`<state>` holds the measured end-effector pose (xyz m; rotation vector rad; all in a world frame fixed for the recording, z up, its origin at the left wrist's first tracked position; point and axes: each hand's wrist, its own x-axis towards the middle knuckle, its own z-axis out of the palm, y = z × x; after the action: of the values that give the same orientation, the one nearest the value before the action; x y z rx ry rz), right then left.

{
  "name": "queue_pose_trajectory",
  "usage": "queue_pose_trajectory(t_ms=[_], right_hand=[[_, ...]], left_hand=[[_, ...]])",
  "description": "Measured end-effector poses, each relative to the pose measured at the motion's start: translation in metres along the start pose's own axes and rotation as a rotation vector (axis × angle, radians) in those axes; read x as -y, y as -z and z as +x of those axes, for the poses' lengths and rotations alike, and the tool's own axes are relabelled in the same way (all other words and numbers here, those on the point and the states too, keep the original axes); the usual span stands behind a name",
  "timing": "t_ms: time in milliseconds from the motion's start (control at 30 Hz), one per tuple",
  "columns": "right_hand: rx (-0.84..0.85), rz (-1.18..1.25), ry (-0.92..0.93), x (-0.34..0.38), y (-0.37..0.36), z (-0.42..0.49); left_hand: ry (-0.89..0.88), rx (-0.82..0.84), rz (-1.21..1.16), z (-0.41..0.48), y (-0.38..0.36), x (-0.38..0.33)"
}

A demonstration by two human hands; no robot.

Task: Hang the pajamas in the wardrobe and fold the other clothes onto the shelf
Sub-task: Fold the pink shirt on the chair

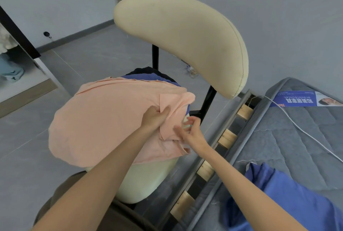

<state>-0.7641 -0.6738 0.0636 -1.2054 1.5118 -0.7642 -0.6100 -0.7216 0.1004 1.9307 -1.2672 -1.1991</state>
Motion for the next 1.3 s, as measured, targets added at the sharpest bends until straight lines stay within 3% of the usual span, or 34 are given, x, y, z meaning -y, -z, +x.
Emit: queue_pose_trajectory(t_ms=[67, 167, 267, 367, 467, 567, 633, 733, 800, 900, 1133, 1300], right_hand=[[0.117, -0.134, -0.034, -0.006, -0.001, -0.014], [0.085, -0.251, 0.003, -0.011, -0.003, -0.022], [0.012, -0.208, -0.02, -0.013, 0.001, -0.022], [-0.011, -0.009, -0.179, -0.021, 0.008, -0.025], [0.044, -0.147, -0.225, -0.024, 0.011, -0.026], [0.085, -0.199, -0.142, -0.024, 0.008, -0.024], [-0.045, -0.247, 0.007, -0.025, 0.005, -0.025], [-0.229, -0.524, 0.342, -0.027, -0.001, -0.028], [-0.119, -0.678, 0.455, -0.027, -0.007, -0.029], [0.083, -0.757, 0.437, -0.026, -0.012, -0.033], [-0.145, -0.712, 0.444, 0.003, -0.017, -0.041], [-0.105, -0.667, 0.55, 0.048, -0.05, -0.039]], left_hand=[[0.013, -0.017, -0.088, 0.007, -0.003, -0.007], [0.052, -0.059, -0.224, 0.016, -0.008, -0.011], [0.059, -0.101, -0.277, 0.022, -0.009, -0.012], [0.064, -0.093, -0.312, 0.027, -0.008, -0.008], [0.052, -0.081, -0.231, 0.027, -0.009, -0.002], [0.068, -0.112, -0.25, 0.028, -0.007, 0.001], [0.099, -0.101, -0.34, 0.028, -0.006, 0.003], [0.13, -0.029, -0.401, 0.022, -0.006, 0.009], [0.145, 0.019, -0.446, 0.017, -0.006, 0.013], [0.157, 0.052, -0.478, 0.012, -0.001, 0.016], [0.075, -0.023, -0.441, -0.003, 0.046, 0.021], [0.043, -0.191, -0.447, -0.012, 0.113, 0.052]])
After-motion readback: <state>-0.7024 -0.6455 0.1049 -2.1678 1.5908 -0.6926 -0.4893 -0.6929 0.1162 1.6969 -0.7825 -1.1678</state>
